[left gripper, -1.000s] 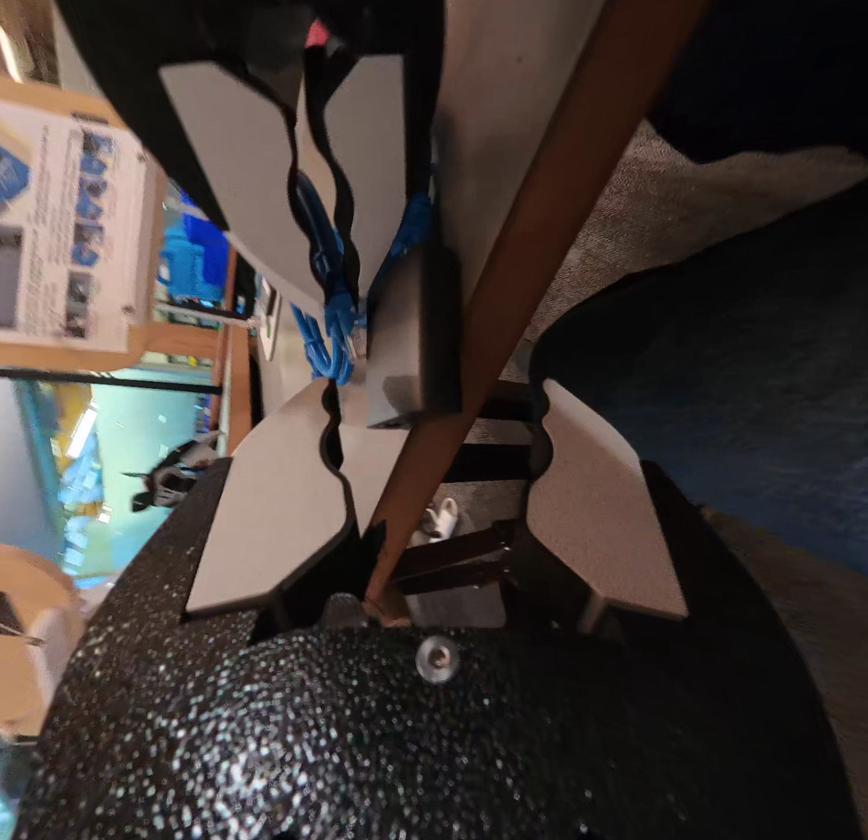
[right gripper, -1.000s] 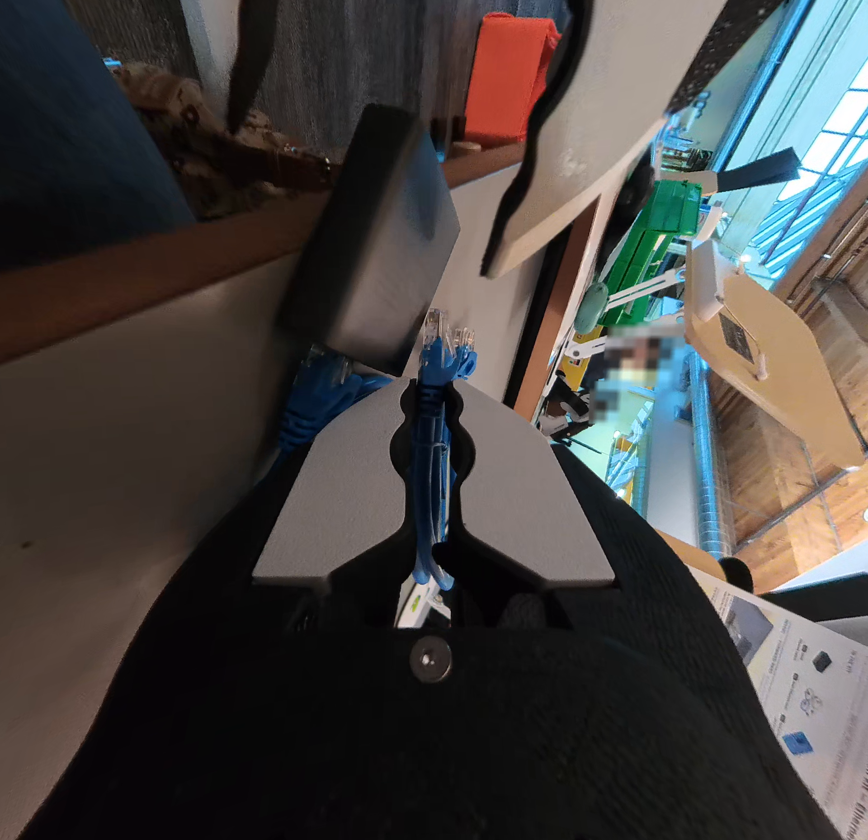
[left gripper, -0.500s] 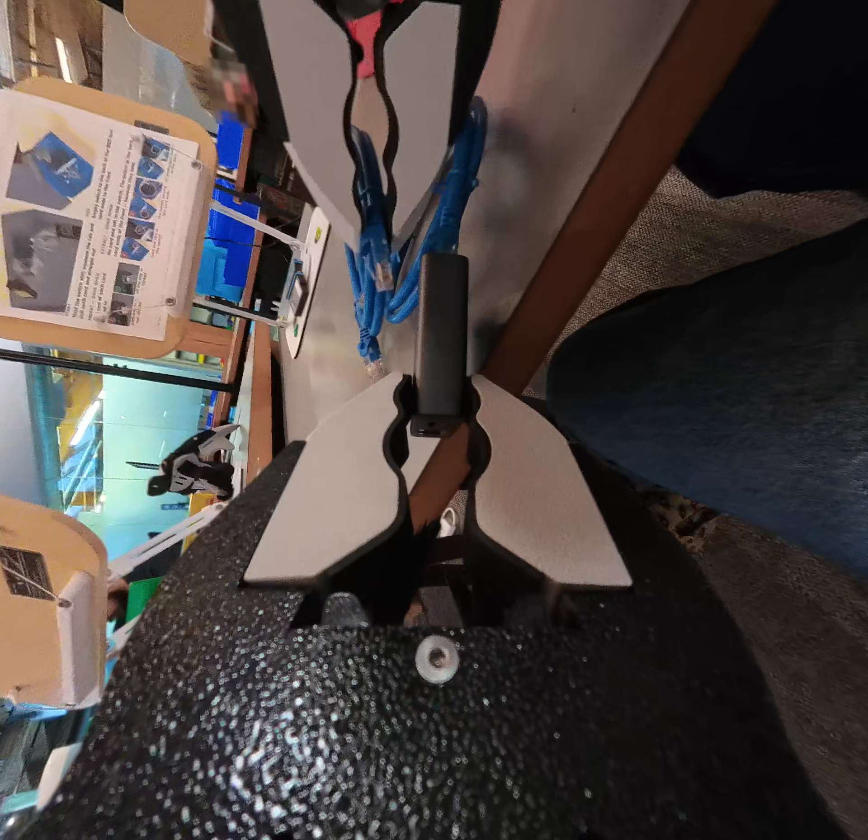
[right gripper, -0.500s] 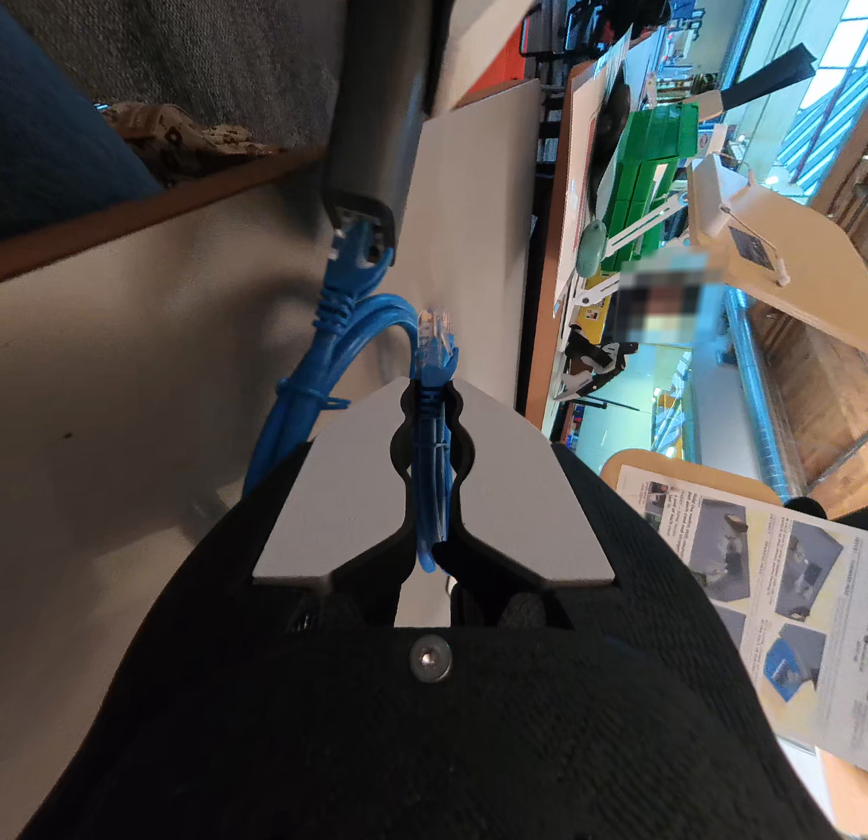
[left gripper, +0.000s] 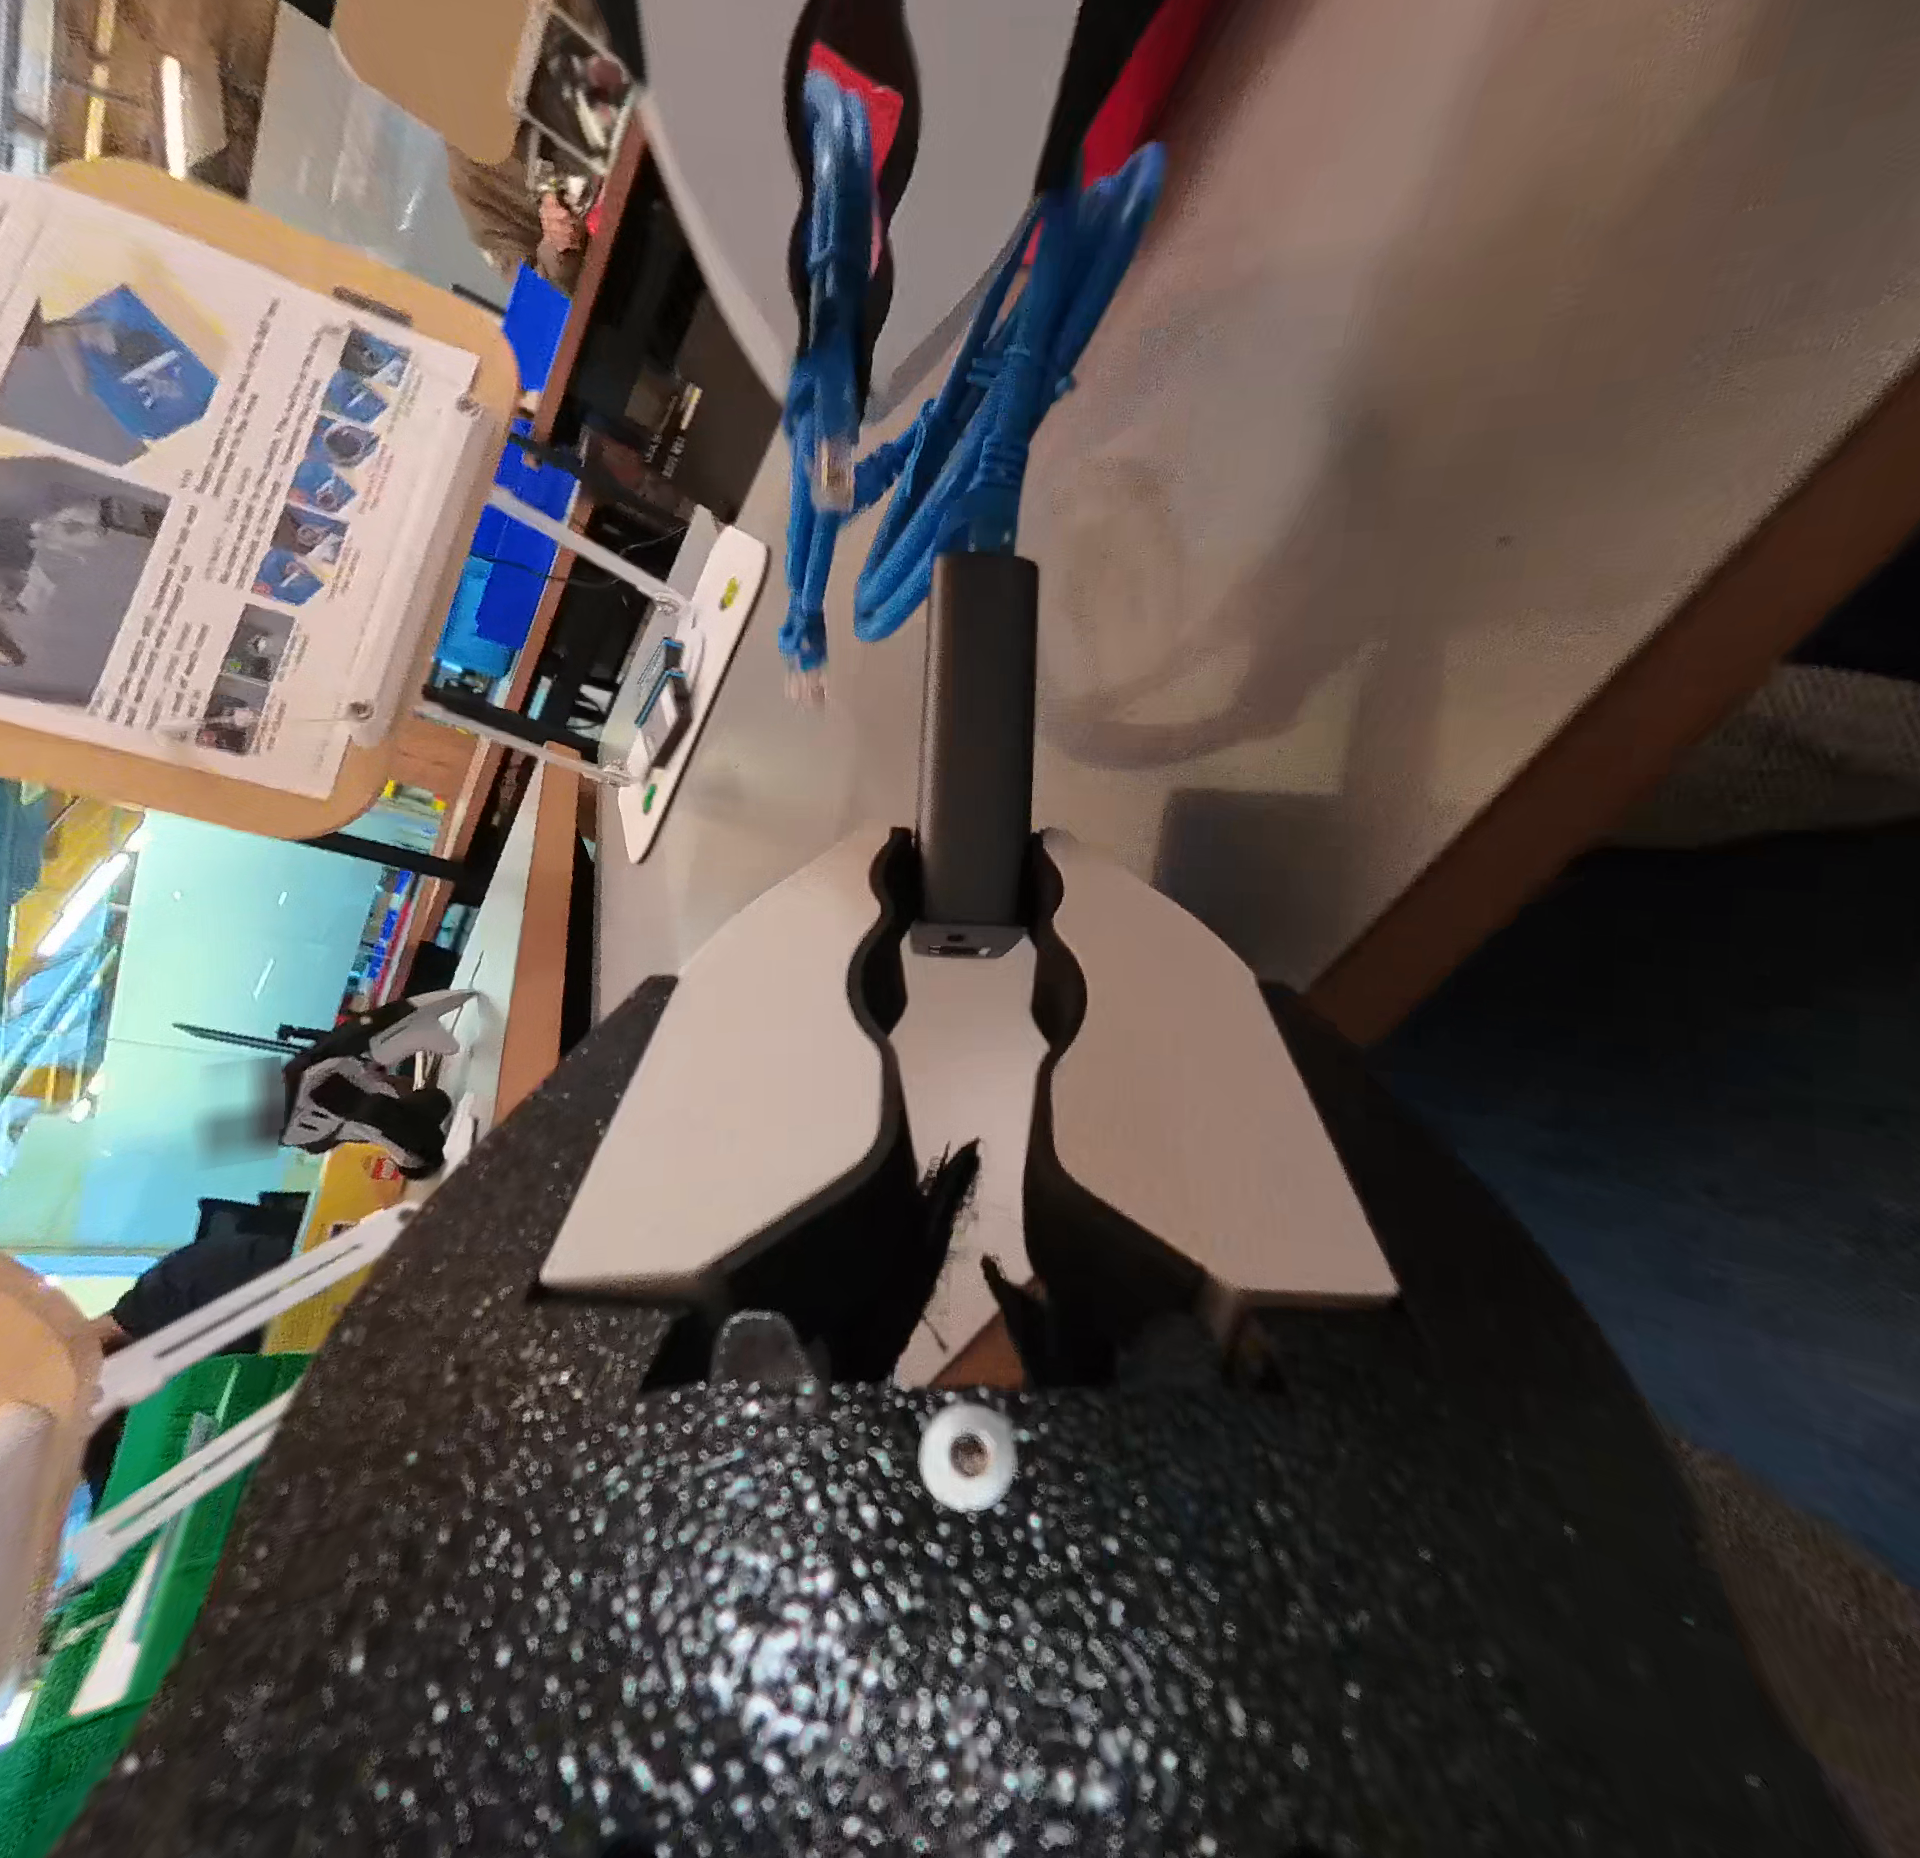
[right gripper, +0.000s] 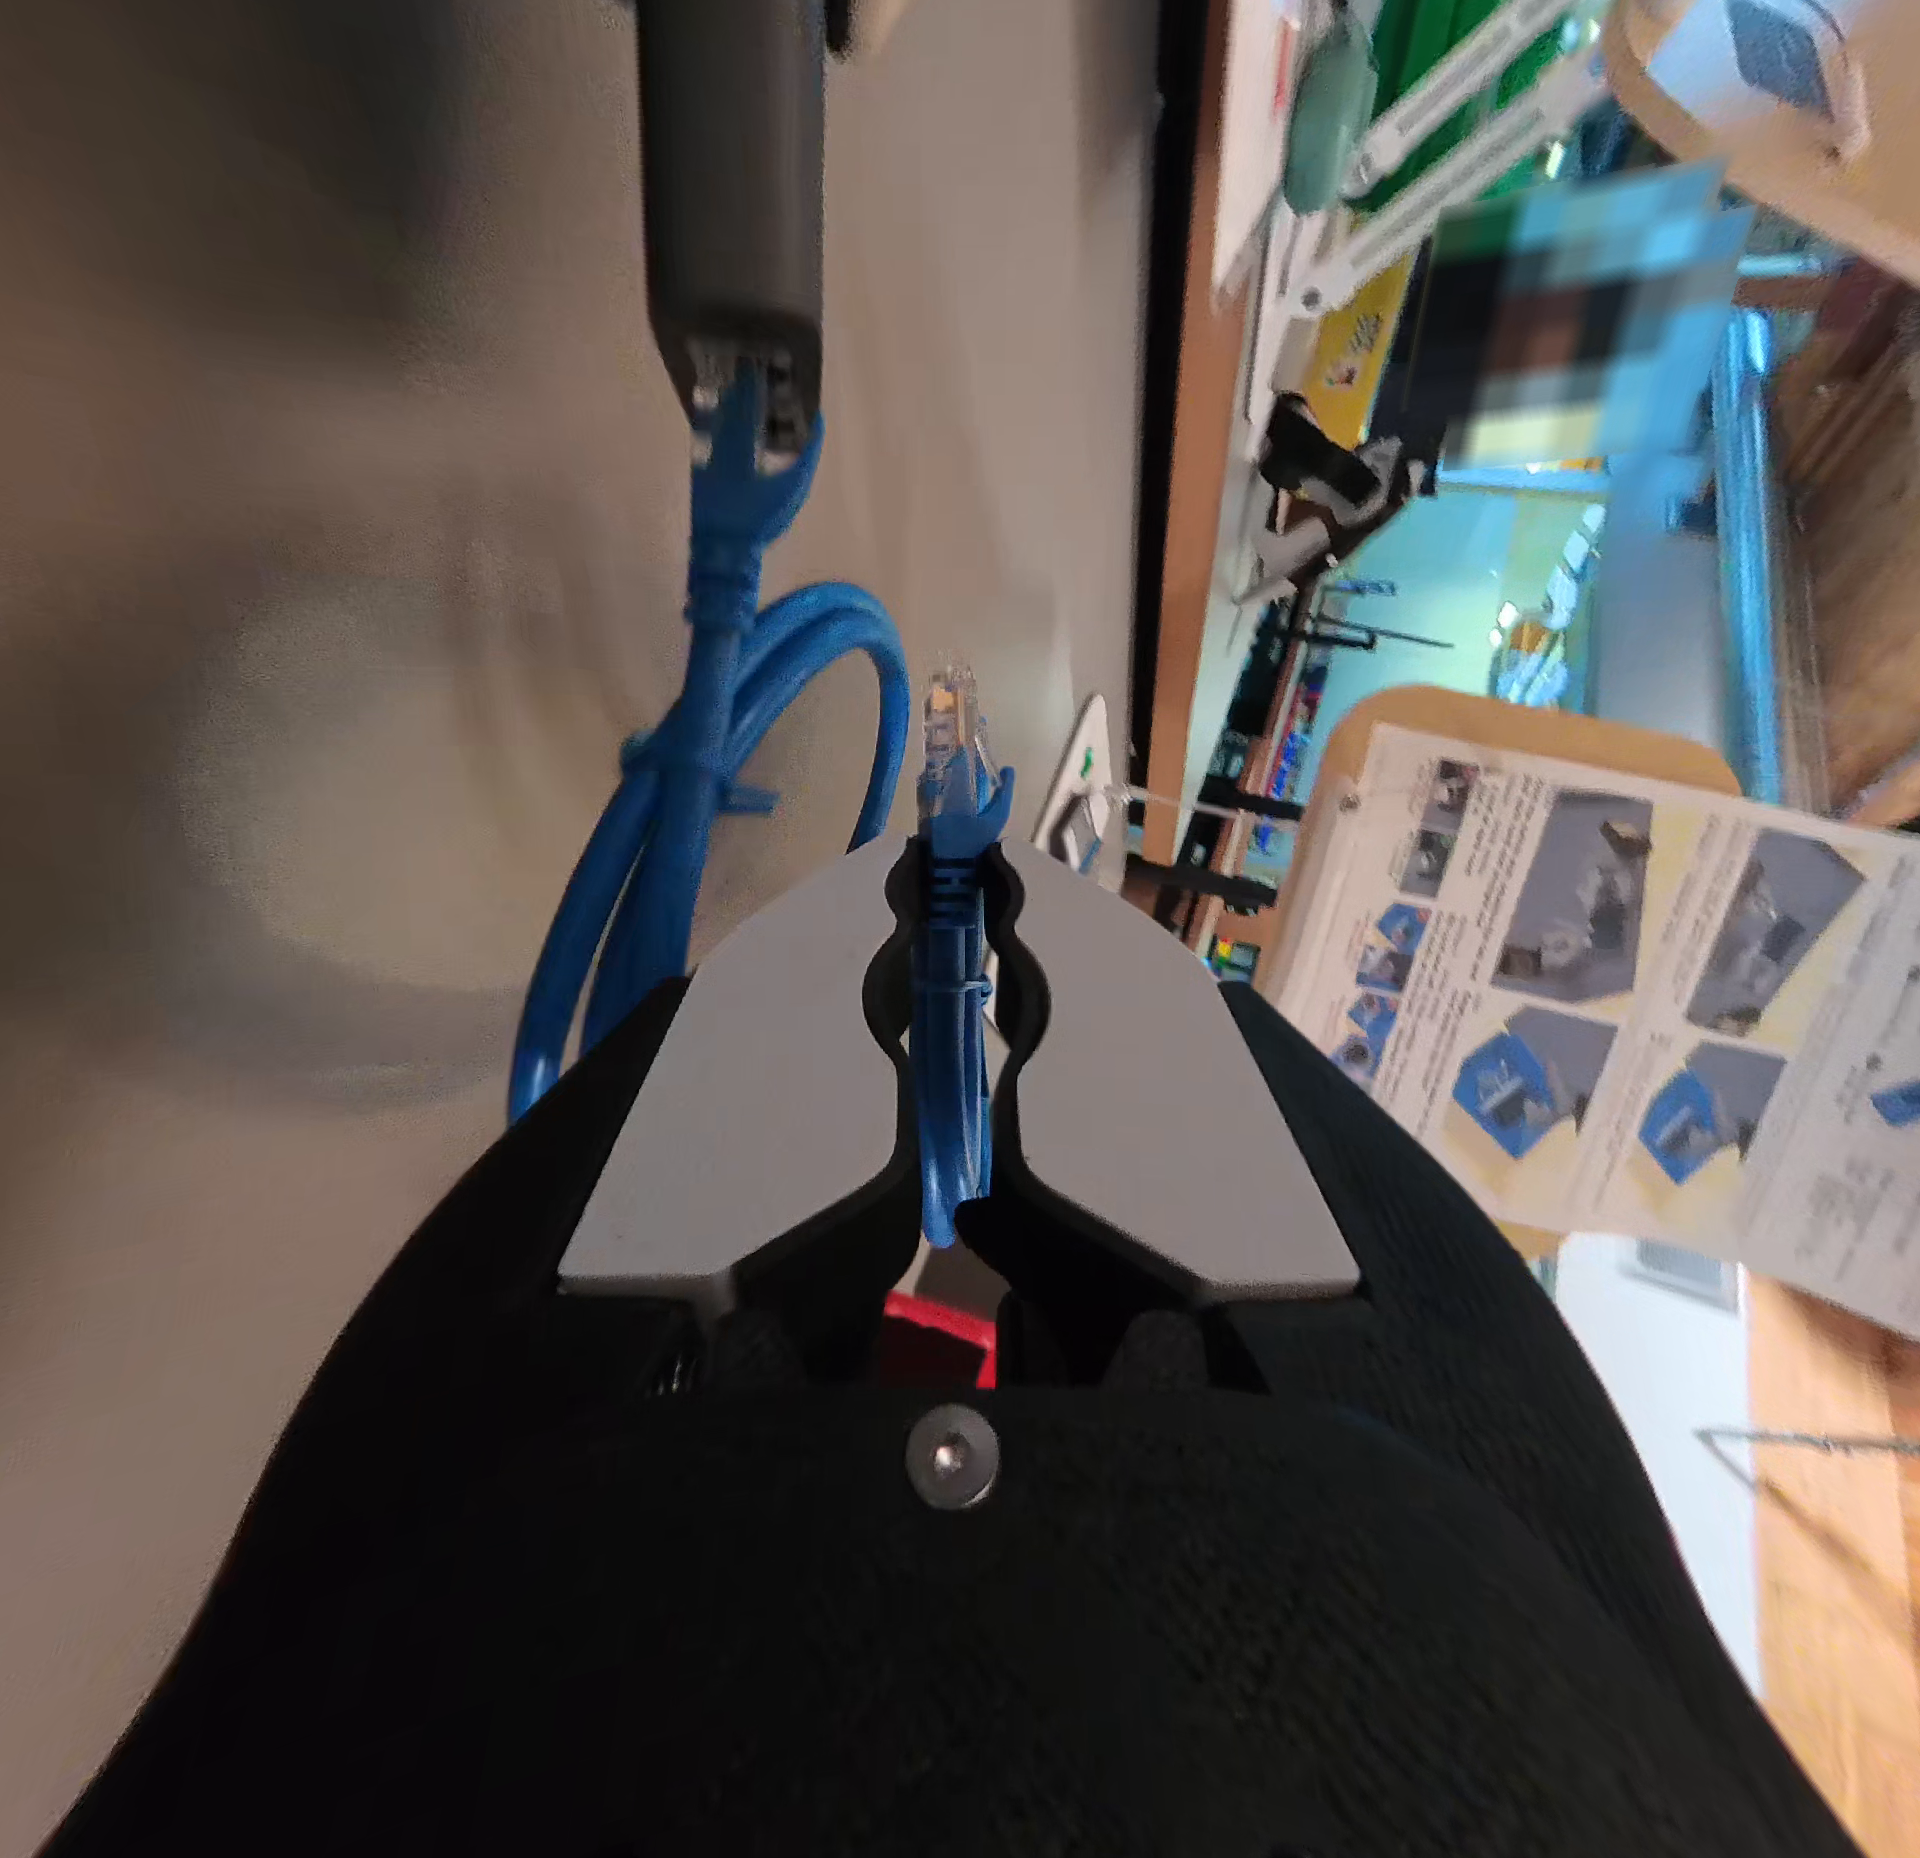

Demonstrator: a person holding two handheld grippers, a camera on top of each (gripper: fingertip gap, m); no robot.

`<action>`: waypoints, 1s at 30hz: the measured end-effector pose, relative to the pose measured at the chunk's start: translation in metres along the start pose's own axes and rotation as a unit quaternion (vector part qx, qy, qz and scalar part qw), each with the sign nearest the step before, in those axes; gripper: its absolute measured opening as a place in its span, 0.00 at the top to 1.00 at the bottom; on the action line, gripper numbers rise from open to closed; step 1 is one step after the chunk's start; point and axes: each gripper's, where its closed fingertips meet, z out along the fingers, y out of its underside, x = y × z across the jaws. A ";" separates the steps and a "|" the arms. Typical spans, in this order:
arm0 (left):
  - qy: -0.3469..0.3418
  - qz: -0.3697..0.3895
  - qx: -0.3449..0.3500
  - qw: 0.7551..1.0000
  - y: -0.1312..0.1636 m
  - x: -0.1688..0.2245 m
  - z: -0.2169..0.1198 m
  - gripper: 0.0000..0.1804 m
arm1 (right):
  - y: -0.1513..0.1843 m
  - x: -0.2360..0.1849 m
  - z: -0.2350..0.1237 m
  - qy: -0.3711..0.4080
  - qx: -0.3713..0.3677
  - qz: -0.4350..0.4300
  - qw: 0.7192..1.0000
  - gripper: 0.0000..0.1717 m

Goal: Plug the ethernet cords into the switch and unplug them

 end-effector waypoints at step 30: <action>-0.184 -0.210 0.113 0.954 0.024 -0.112 -0.034 0.89 | -0.010 0.024 -0.003 -0.010 0.028 0.129 0.991 0.95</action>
